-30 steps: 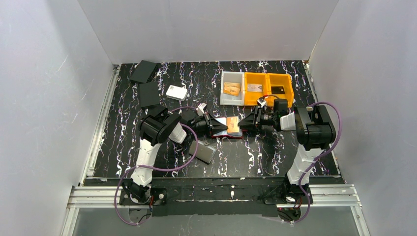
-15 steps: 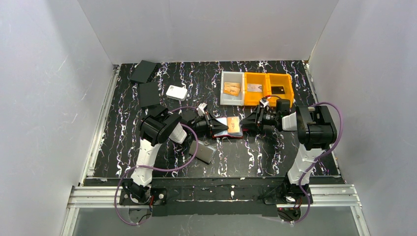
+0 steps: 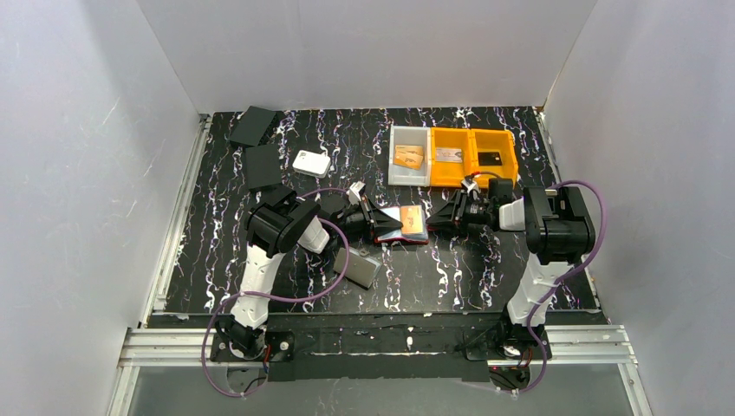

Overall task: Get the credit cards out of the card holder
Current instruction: Remove the credit card from the card holder.

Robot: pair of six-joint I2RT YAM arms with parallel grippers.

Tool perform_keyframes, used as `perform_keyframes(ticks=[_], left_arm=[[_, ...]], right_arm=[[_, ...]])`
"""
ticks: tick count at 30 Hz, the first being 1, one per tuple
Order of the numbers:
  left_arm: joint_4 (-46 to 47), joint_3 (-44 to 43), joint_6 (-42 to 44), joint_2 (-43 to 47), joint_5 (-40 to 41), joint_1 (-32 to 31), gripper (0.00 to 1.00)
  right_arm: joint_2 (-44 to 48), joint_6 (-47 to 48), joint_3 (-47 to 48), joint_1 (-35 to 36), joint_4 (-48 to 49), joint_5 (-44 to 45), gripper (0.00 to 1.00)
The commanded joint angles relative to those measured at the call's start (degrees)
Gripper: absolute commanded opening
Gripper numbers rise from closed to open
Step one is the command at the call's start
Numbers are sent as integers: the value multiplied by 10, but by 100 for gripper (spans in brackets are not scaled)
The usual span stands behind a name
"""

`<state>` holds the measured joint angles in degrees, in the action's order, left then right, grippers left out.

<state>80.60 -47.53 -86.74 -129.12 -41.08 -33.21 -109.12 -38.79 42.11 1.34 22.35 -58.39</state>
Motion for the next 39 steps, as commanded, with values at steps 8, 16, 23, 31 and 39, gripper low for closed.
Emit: perform_keyframes(ticks=[8,16,23,31,39], left_arm=[[30,-13,0,5,-11,-4,0],[30,-12,0,3,-12,-4,0],[30,-10,1,3,-12,-4,0],[29,-17,-1,1,-17,-5,0],[29,-14,-1,-1,-16,-5,0]], right_arm=[[15,29,20,38,-18,-24,44],[24,-27,12,44,58,-63,40],[30,-39,10,44,76,-71,34],[5,-37,22,65,56,-76,35],[-3,-30,25,68,53,-80,7]])
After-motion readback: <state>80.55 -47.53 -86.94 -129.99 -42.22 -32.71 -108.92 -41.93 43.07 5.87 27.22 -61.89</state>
